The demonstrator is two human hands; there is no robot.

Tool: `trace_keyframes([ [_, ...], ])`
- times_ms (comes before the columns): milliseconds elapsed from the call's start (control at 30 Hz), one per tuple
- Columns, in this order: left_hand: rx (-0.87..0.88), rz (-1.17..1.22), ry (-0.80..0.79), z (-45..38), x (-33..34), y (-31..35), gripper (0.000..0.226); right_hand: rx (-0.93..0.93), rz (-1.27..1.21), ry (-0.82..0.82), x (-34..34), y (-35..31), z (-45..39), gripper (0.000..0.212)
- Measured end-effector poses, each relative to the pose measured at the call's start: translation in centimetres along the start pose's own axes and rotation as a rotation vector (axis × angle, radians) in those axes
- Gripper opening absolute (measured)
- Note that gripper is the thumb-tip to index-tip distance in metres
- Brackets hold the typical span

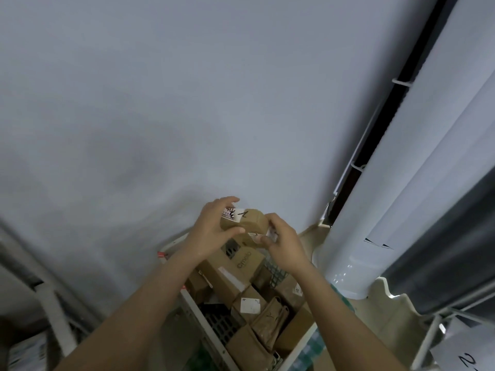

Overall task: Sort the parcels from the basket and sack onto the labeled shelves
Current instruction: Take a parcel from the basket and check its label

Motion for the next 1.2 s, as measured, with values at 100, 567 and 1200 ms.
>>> trace_keyframes([
  [100,-0.094,0.16,0.062,0.3,-1.4,-1.1,0.063,0.041,-0.118,0.037,-0.6,0.6,0.3,0.034],
  [567,-0.19,0.197,0.025,0.7,-0.1,-0.3,0.043,-0.081,0.004,0.214,-2.0,-1.1,1.3,0.03],
  [1200,-0.347,0.004,0.007,1.2,1.9,-0.6,0.034,-0.133,0.184,-0.101,1.0,1.1,2.2,0.07],
])
Point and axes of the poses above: each hand's wrist, its own z-axis away from the middle knuckle, its own x-axis out of the palm, y = z × x, the point moved 7 cm from there along -z, towards the middle knuckle, and after that the axes turned 5 degrees about z, right-handed, at the moved point
